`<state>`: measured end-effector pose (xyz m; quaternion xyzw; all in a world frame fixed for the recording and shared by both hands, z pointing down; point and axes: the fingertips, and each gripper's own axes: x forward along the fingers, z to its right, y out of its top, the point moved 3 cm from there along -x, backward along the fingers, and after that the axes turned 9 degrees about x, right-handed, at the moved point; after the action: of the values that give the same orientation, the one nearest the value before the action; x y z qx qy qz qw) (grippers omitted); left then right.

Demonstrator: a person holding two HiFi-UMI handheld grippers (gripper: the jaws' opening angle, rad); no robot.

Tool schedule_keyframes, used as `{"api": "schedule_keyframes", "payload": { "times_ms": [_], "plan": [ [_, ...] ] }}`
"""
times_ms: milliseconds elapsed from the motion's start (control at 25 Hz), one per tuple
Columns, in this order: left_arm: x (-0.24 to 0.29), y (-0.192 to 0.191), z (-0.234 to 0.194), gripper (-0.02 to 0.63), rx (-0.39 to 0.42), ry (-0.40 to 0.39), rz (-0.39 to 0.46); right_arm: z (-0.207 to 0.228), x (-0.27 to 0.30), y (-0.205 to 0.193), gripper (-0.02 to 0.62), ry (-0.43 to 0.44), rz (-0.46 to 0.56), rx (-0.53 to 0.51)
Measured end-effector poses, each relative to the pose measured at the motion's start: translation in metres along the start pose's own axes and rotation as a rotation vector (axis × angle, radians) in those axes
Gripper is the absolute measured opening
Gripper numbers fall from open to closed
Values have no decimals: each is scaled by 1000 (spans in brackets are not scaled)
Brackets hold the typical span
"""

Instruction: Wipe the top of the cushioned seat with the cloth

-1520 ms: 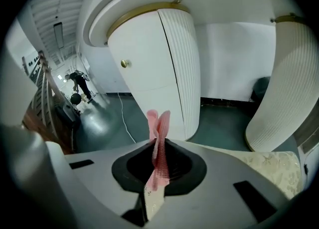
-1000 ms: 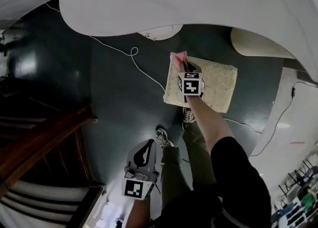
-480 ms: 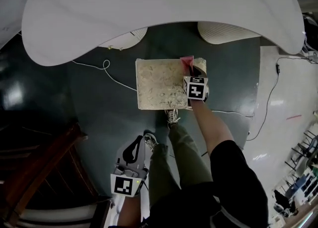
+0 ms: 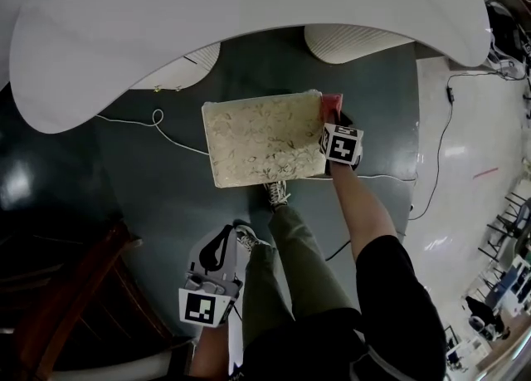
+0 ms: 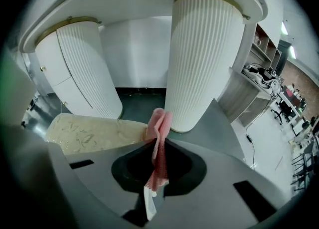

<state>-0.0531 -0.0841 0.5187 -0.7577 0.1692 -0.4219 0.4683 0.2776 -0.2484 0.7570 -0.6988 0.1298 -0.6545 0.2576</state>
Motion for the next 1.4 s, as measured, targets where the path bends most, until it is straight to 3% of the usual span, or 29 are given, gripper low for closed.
{"api": "schedule_keyframes", "payload": {
  "times_ms": [120,240,520,760,920,1040,1200,1400],
  "plan": [
    [-8,-4,0,17,0,-1,6,2,-12,3,25,-21,39,14],
    [-23,-10,0,18,-1,4,6,-26,-31,6,23,55,106,33],
    [-73,-29,-10,17,-9,74,22,-177,-75,-16,23,394,161,19],
    [-119,-48,-20,17,-29,152,22,-283,-81,-60,23,515,98,11],
    [-149,-66,-29,17,-56,215,3,-330,-78,-88,23,535,48,-28],
    [-165,-76,-34,17,-71,244,-15,-344,-69,-100,23,501,23,-67],
    [-175,-82,-41,17,-83,254,-14,-335,-59,-103,23,431,20,-106],
    [-160,-79,-38,18,-74,204,-3,-296,-55,-95,25,380,35,-110]
  ]
}}
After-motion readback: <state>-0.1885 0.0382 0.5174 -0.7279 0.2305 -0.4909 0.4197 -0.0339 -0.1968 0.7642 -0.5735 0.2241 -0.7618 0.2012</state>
